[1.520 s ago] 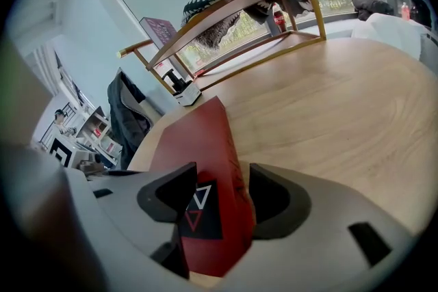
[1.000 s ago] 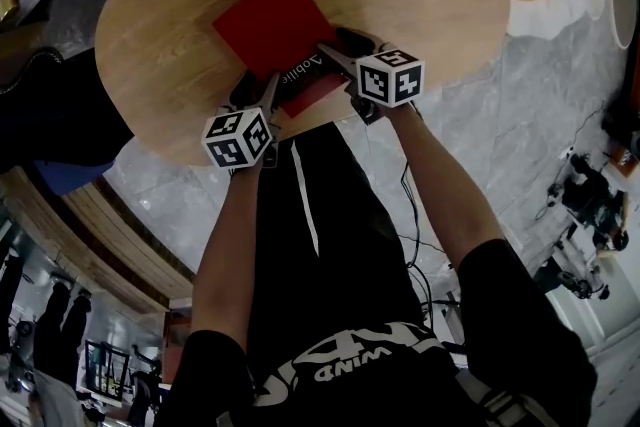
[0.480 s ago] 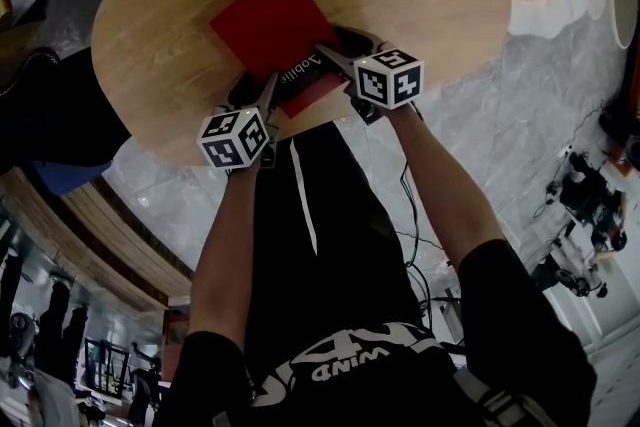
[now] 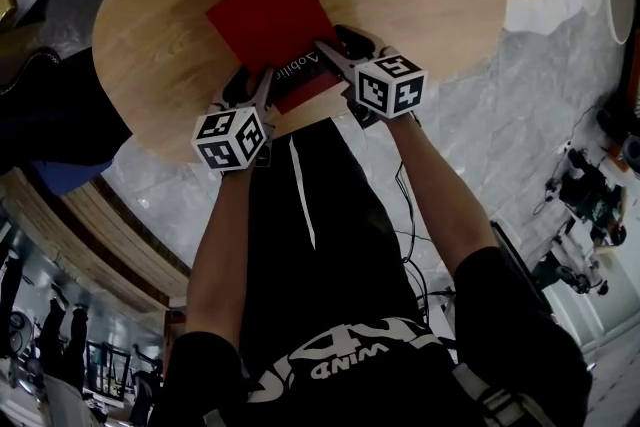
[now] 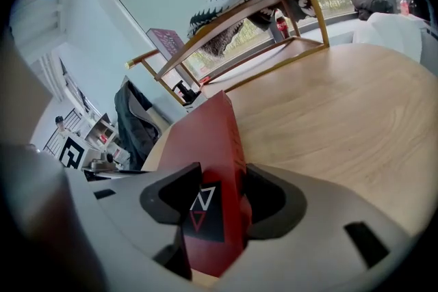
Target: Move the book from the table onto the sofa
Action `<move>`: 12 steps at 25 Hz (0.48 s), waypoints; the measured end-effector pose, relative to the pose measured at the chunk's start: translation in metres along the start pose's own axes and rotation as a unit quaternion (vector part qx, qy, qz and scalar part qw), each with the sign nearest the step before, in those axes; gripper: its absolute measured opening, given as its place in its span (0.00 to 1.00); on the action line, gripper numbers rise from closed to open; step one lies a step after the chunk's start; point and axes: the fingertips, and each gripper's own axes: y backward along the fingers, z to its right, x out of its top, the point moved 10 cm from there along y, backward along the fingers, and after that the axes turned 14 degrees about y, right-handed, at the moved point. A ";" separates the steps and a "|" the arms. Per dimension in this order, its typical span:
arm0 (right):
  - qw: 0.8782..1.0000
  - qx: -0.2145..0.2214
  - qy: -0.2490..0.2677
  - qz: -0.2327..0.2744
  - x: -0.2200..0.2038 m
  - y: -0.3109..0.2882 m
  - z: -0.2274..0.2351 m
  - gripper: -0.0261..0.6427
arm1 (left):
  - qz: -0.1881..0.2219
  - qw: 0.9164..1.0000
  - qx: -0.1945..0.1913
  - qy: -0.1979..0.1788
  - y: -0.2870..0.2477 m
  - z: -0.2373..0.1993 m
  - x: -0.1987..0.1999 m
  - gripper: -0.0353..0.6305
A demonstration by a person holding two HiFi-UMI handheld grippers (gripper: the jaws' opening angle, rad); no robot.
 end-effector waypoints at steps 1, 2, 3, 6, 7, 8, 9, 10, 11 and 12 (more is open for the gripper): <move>1.000 -0.003 -0.001 0.003 0.004 0.005 -0.004 0.34 | 0.000 1.000 -0.003 -0.002 0.005 0.003 0.003 0.33; 1.000 -0.006 -0.002 0.005 0.008 0.011 -0.008 0.34 | -0.001 1.000 -0.005 -0.004 0.011 0.008 0.006 0.33; 1.000 -0.009 -0.003 0.008 0.013 0.018 -0.014 0.34 | -0.002 1.000 -0.006 -0.007 0.018 0.013 0.010 0.33; 1.000 -0.013 -0.008 0.021 0.031 0.043 -0.033 0.34 | -0.008 1.000 0.001 -0.016 0.046 0.035 0.023 0.33; 0.999 -0.015 -0.011 0.027 0.039 0.052 -0.041 0.34 | -0.010 1.000 0.006 -0.017 0.056 0.044 0.029 0.33; 0.999 -0.018 -0.016 0.033 0.046 0.062 -0.049 0.33 | -0.011 1.000 0.009 -0.019 0.068 0.053 0.036 0.33; 0.999 -0.021 -0.023 0.038 0.054 0.072 -0.058 0.33 | -0.011 1.000 0.010 -0.022 0.080 0.062 0.043 0.33; 0.998 -0.022 -0.031 0.042 0.061 0.084 -0.066 0.33 | -0.011 1.000 0.010 -0.025 0.093 0.072 0.049 0.33; 0.998 -0.023 -0.038 0.045 0.068 0.095 -0.075 0.33 | -0.012 0.999 0.010 -0.028 0.106 0.082 0.054 0.33; 0.998 -0.023 -0.044 0.047 0.074 0.107 -0.083 0.33 | -0.013 0.999 0.009 -0.030 0.118 0.092 0.058 0.33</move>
